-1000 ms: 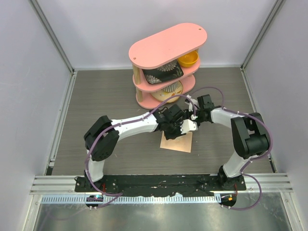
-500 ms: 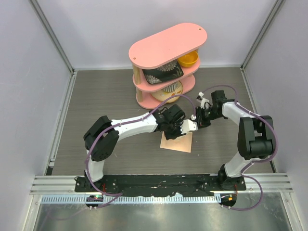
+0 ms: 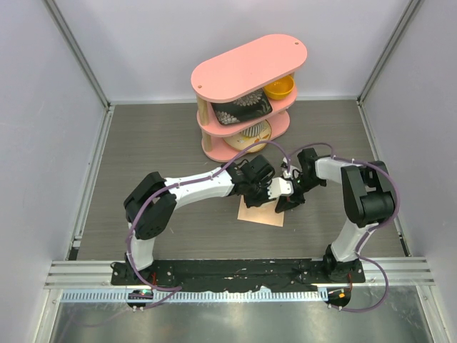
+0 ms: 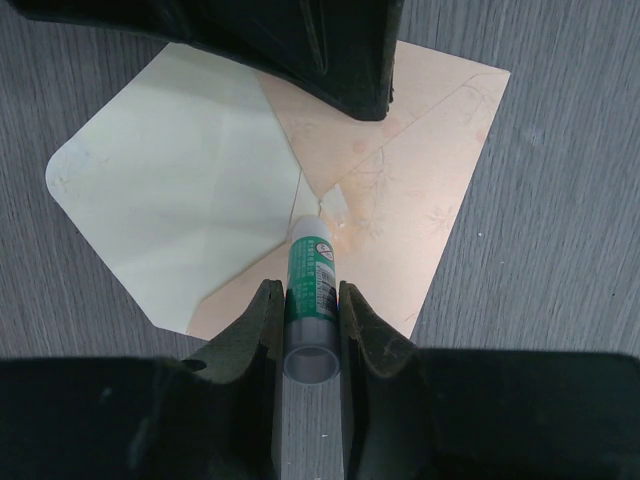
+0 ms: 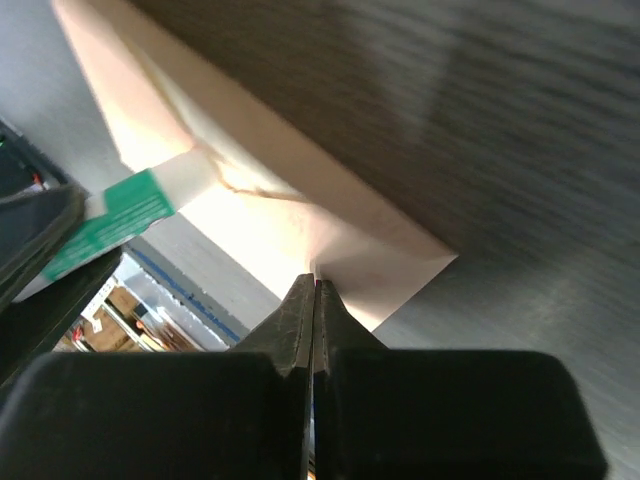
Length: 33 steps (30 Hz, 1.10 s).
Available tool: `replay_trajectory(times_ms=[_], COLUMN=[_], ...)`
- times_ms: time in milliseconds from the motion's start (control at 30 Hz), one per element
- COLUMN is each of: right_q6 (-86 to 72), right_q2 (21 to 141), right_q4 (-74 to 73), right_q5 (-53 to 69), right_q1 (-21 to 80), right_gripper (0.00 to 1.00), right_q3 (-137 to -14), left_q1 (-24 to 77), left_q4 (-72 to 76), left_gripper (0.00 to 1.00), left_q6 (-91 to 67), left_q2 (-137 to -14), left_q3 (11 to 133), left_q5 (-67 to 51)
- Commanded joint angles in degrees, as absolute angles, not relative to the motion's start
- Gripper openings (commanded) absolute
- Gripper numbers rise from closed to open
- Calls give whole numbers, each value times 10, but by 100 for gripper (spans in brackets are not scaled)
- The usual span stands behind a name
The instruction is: Place the letter into the envelope and seal it
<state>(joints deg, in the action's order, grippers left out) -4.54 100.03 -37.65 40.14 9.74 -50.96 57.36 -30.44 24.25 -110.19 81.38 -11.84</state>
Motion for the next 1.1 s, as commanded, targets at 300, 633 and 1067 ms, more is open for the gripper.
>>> replay_trajectory(times_ms=[300, 633, 1067], right_q6=[-75, -76, -78], right_q2=[1063, 1063, 1058], right_q4=[-345, -345, -345], right_q5=[309, 308, 298], right_q1=[108, 109, 112], right_gripper=[1, 1, 1], right_q3=[-518, -517, -518], left_q1=[578, 589, 591], left_q4=[-309, -294, -302], left_gripper=[0, 0, 0], left_q6=[243, 231, 231], left_q2=[-1093, -1125, -1136], left_q3=[814, 844, 861], left_q5=[-160, -165, -154])
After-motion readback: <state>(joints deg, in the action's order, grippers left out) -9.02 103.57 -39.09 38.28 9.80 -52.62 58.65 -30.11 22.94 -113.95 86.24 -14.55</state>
